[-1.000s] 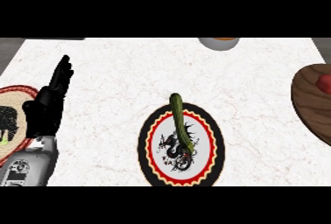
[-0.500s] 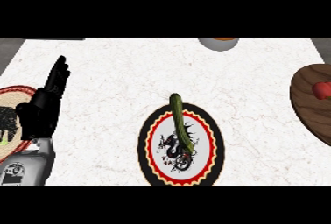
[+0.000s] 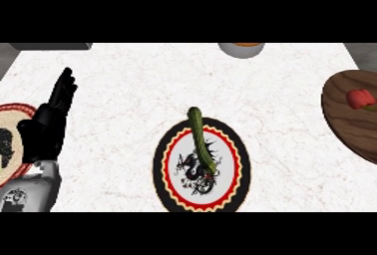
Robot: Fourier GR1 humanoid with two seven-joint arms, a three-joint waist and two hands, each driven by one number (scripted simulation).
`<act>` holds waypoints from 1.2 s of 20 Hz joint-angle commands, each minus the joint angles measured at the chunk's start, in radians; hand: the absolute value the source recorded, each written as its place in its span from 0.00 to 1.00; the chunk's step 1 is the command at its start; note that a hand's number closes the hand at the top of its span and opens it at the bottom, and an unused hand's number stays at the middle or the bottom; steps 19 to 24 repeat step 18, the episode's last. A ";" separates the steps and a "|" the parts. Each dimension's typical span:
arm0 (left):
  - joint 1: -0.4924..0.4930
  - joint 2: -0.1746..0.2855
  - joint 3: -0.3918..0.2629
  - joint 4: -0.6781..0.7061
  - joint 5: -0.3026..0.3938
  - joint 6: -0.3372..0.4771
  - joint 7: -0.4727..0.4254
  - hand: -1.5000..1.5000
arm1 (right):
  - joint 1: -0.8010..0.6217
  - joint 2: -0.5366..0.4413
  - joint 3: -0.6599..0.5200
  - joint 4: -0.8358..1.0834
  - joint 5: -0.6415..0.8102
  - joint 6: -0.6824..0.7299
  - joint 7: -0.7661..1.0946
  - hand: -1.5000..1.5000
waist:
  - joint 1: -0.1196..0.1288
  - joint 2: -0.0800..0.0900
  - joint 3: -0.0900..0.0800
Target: Pick the bell pepper from the plate and place it in the bowl
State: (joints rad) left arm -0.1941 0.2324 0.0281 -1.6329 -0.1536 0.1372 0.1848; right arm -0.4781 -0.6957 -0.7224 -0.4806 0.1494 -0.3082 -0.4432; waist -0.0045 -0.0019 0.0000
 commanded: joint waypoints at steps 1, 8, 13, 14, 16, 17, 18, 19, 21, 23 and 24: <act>0.027 0.013 0.019 -0.019 0.005 -0.014 -0.020 0.50 | 0.113 -0.037 -0.057 -0.078 -0.105 0.158 -0.036 0.00 | -0.009 -0.003 -0.001; -0.063 -0.007 0.013 0.038 -0.020 -0.001 0.039 0.50 | 0.391 0.113 -0.054 -0.426 -0.210 0.292 -0.010 0.00 | -0.021 -0.003 -0.002; -0.051 0.017 0.052 0.050 0.007 -0.041 0.008 0.50 | 0.545 0.240 -0.027 -0.728 -0.249 0.300 0.079 0.00 | -0.009 -0.001 -0.001; -0.077 -0.010 0.033 0.048 -0.020 -0.007 0.049 0.50 | 0.587 0.230 -0.050 -0.767 -0.269 0.327 0.078 0.00 | -0.010 -0.001 -0.001; 0.007 -0.033 0.016 0.013 -0.015 -0.016 -0.010 0.50 | 0.609 0.316 -0.032 -0.749 -0.246 0.283 0.004 0.00 | -0.003 0.000 0.000; -0.001 -0.014 0.016 -0.060 -0.030 -0.023 0.067 0.50 | 0.607 0.313 -0.022 -0.829 -0.246 0.264 0.072 0.00 | 0.000 0.000 0.000; 0.000 -0.023 0.022 0.004 -0.041 -0.015 0.006 0.50 | 0.658 0.295 -0.052 -0.857 -0.287 0.333 0.078 0.00 | -0.003 0.000 0.000; 0.000 -0.023 0.022 0.004 -0.041 -0.015 0.006 0.50 | 0.658 0.295 -0.052 -0.857 -0.287 0.333 0.078 0.00 | -0.003 0.000 0.000; 0.000 -0.023 0.022 0.004 -0.041 -0.015 0.006 0.50 | 0.658 0.295 -0.052 -0.857 -0.287 0.333 0.078 0.00 | -0.003 0.000 0.000; 0.000 -0.023 0.022 0.004 -0.041 -0.015 0.006 0.50 | 0.658 0.295 -0.052 -0.857 -0.287 0.333 0.078 0.00 | -0.003 0.000 0.000; 0.000 -0.023 0.022 0.004 -0.041 -0.015 0.006 0.50 | 0.658 0.295 -0.052 -0.857 -0.287 0.333 0.078 0.00 | -0.003 0.000 0.000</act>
